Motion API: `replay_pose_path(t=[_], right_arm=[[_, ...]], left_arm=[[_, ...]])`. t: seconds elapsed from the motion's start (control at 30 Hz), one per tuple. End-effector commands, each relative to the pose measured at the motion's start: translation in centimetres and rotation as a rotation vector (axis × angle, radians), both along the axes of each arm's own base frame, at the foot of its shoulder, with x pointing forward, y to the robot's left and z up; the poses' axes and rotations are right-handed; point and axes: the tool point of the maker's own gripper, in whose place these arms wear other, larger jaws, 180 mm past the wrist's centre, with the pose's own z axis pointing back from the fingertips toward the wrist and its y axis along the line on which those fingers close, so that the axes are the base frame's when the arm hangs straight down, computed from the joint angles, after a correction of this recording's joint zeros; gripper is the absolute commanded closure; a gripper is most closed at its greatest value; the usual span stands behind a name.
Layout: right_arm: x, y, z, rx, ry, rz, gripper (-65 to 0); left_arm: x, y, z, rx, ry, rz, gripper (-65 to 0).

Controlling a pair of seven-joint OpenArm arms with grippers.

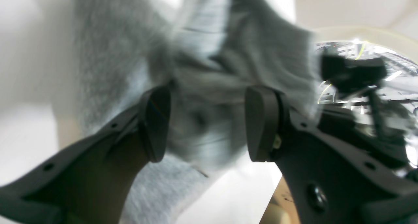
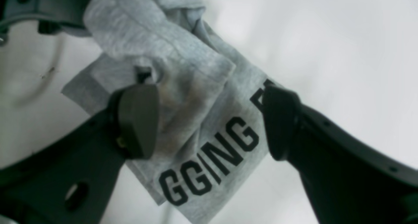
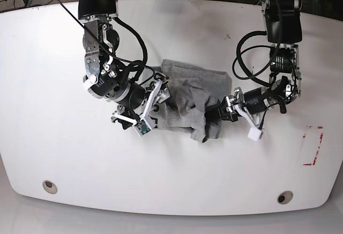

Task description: Fold the T-shirt properly

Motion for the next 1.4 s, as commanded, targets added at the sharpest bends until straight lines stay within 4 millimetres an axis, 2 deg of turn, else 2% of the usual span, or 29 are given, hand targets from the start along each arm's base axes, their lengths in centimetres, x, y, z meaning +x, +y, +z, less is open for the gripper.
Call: replay_pose_path(t=[0.0, 0.2, 0.4, 0.53, 0.7, 0.87, 0.97, 1.17, 1.27, 1.37], right_arm=[[0.8, 0.4, 1.9, 0.030, -0.061, 0.007, -45.3], [0.6, 0.4, 1.6, 0.031, -0.054, 0.006, -45.3], [0.3, 0.6, 1.4, 0.031, -0.047, 0.013, -45.3], [0.2, 1.9, 1.7, 0.071, -0.046, 0.019, -45.5], [0.0, 3.9, 2.2, 0.112, -0.043, 0.040, -46.0], [0.1, 6.8, 2.2, 0.130, -0.028, 0.097, -45.3], [-0.4, 8.4, 1.9, 0.142, -0.012, 0.134, -45.3], [-1.4, 11.7, 2.8, 0.140, -0.029, 0.225, -45.3], [-2.3, 13.5, 1.7, 0.117, -0.001, 0.286, -45.3], [-2.0, 14.5, 1.2, 0.089, -0.010, 0.324, -45.3]], left_arm=[[1.4, 2.2, 3.2, -0.003, -0.093, 0.025, -34.4], [1.8, 6.7, 4.4, 0.042, -0.120, 0.081, -34.4], [2.1, 14.8, 6.3, 0.127, -0.155, 0.227, -34.4], [1.5, 20.2, 7.9, 0.181, -0.179, 0.330, -34.4], [0.5, 24.4, 9.0, 0.243, -0.186, 0.406, -34.4], [-0.1, 26.6, 9.0, 0.298, -0.179, 0.452, -34.4], [-0.8, 27.4, 8.0, 0.340, -0.149, 0.462, -34.4], [-2.2, 27.7, 6.1, 0.372, -0.098, 0.463, -34.4], [-2.9, 27.7, 5.2, 0.378, -0.074, 0.458, -34.4], [-3.5, 27.7, 4.4, 0.379, -0.051, 0.454, -34.4]])
